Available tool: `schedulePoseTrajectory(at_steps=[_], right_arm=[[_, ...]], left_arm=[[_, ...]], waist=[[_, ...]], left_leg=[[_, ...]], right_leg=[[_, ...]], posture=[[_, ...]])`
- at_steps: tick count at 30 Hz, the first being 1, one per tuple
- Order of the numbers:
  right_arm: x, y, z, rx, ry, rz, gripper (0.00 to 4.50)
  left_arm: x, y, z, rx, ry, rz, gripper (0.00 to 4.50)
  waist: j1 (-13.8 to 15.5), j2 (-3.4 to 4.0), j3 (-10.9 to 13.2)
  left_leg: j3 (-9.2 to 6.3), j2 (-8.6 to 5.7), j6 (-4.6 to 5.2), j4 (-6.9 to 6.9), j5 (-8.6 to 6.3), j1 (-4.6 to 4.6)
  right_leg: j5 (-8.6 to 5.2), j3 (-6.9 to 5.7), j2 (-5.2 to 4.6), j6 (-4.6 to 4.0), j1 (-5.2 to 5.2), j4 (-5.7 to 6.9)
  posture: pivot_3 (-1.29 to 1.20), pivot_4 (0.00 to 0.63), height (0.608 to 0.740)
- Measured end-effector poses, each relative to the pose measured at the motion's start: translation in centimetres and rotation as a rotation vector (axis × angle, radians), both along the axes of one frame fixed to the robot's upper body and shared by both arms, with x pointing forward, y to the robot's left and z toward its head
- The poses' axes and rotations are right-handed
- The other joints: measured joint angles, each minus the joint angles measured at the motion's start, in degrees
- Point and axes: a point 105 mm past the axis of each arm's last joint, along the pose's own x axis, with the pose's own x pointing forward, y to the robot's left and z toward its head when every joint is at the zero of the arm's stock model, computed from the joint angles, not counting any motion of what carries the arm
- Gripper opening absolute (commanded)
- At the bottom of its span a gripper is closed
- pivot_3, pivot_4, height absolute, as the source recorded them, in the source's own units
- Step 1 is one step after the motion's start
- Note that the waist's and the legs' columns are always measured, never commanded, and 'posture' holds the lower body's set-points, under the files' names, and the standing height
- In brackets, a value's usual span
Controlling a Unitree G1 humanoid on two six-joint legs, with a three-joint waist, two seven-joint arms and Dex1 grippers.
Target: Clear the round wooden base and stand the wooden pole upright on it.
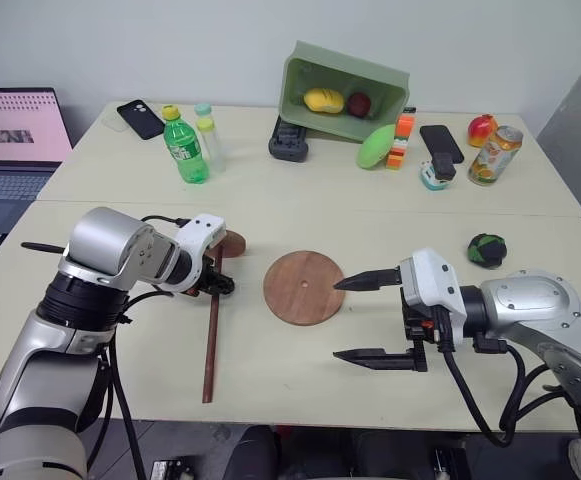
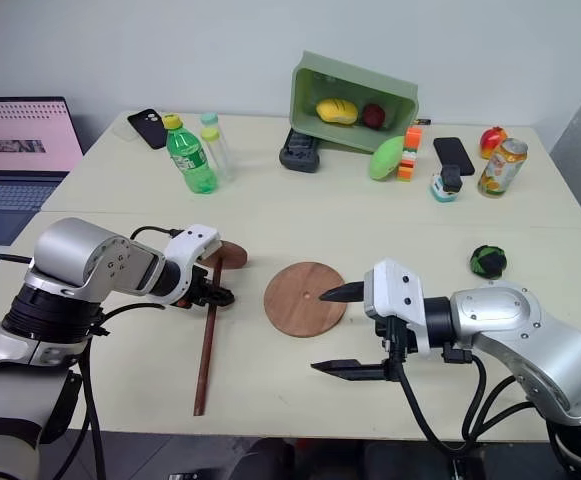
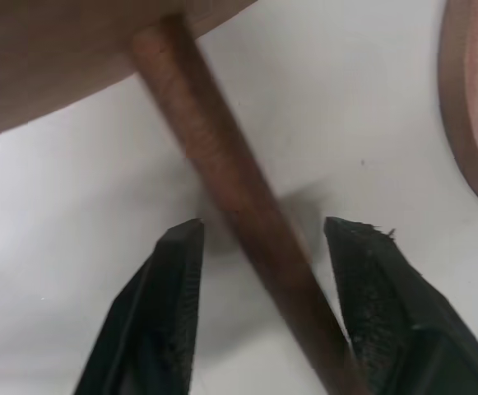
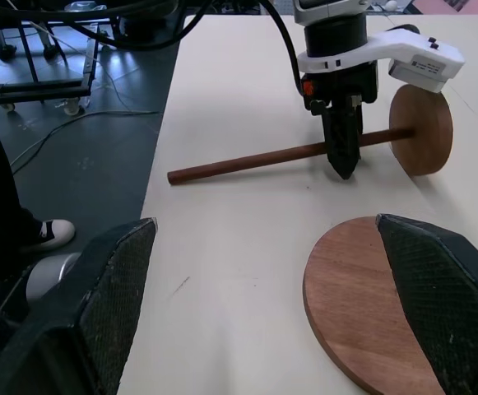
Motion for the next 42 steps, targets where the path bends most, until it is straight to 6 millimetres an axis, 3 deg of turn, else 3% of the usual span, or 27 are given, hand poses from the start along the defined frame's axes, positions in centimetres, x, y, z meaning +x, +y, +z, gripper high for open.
schedulePoseTrajectory(at_steps=[6,11,15,20,22,23,27,29,31,33,34,42], right_arm=[[0.0,-0.1,-0.1,-0.009,0.002,-0.004,4.5],[0.0,-0.3,-0.2,-0.016,0.002,-0.004,4.5],[0.0,-0.3,-0.2,-0.019,0.002,0.0,4.5],[0.0,-0.6,0.3,0.003,0.01,-0.009,4.5],[0.3,-1.1,0.3,0.021,0.016,-0.045,4.5],[0.7,-1.4,0.5,0.035,0.021,-0.076,4.5],[1.2,-2.3,0.6,0.055,0.036,-0.146,4.5],[1.5,-3.1,0.1,0.06,0.055,-0.207,4.5],[1.8,-3.5,-0.8,0.077,0.046,-0.316,4.5],[1.6,-3.3,-1.2,0.1,0.052,-0.342,4.5],[1.1,-3.1,-1.9,0.105,0.036,-0.373,4.5],[1.1,-2.7,-3.7,0.106,0.034,-0.459,4.5]], left_arm=[[0.0,0.0,0.0,0.004,-0.002,0.003,0.32],[0.2,0.3,0.4,-0.005,-0.024,0.016,0.25],[0.5,0.4,2.0,-0.041,-0.099,0.018,0.25],[2.6,-0.4,7.2,-0.152,-0.406,-0.038,0.25],[3.8,-2.2,11.4,-0.286,-0.642,-0.081,0.25],[3.9,-3.3,13.7,-0.355,-0.753,-0.116,0.25],[3.1,-5.8,16.9,-0.535,-0.946,-0.203,0.25],[2.7,-7.1,16.6,-0.609,-0.964,-0.233,0.25],[2.0,-8.5,14.9,-0.702,-0.947,-0.29,0.25],[1.7,-9.3,13.9,-0.733,-0.932,-0.328,0.25],[1.2,-10.6,13.3,-0.771,-0.939,-0.392,0.25],[-0.5,-13.5,12.9,-0.827,-1.043,-0.588,0.25]], waist=[[0.0,0.0,0.0],[0.0,0.0,0.0],[0.0,0.0,0.0],[0.2,-0.02,0.0],[0.6,-0.04,0.0],[0.7,-0.05,0.0],[0.7,-0.05,0.0],[0.8,-0.05,0.0],[0.7,-0.06,0.0],[0.7,-0.07,0.0],[0.7,-0.05,0.0],[0.6,-0.06,0.0]], left_leg=[[0.0,0.0,0.0,0.0,0.0,0.0],[0.0,0.01,0.0,0.0,0.0,0.0],[0.0,0.01,-0.01,0.0,0.0,0.0],[-0.05,0.02,-0.12,0.04,0.06,-0.07],[-0.09,-0.01,-0.13,0.12,0.07,-0.19],[-0.08,-0.04,-0.15,0.17,0.08,-0.26],[-0.04,-0.06,-0.2,0.14,0.11,-0.25],[-0.05,-0.04,-0.2,0.13,0.11,-0.26],[-0.03,-0.02,-0.21,0.14,0.11,-0.26],[-0.03,0.0,-0.21,0.16,0.11,-0.27],[-0.02,-0.02,-0.22,0.16,0.12,-0.28],[0.04,-0.05,-0.21,0.14,0.11,-0.14]], right_leg=[[0.0,0.0,0.0,0.0,0.0,0.0],[0.0,-0.01,0.0,0.0,0.0,0.0],[0.0,0.0,-0.02,0.0,0.0,0.0],[0.0,-0.01,-0.11,0.0,0.0,-0.02],[0.0,-0.04,-0.18,0.0,0.0,-0.05],[0.01,-0.03,-0.18,0.01,-0.03,-0.07],[0.01,0.0,-0.19,0.01,-0.03,-0.07],[0.01,-0.01,-0.18,0.01,-0.02,-0.09],[0.01,0.03,-0.18,0.01,-0.04,-0.04],[0.02,0.02,-0.16,0.01,-0.06,0.0],[0.02,-0.03,-0.12,0.01,-0.05,-0.01],[0.02,0.01,0.04,0.01,0.01,0.0]], posture=[[0.0,0.15,0.74],[0.0,0.15,0.74],[0.0,0.15,0.74],[0.0,0.15,0.74],[0.0,0.15,0.74],[0.0,0.15,0.74],[0.0,0.15,0.74],[0.0,0.15,0.74],[0.0,0.15,0.74],[0.0,0.15,0.74],[0.0,0.15,0.74],[0.0,0.15,0.74]])
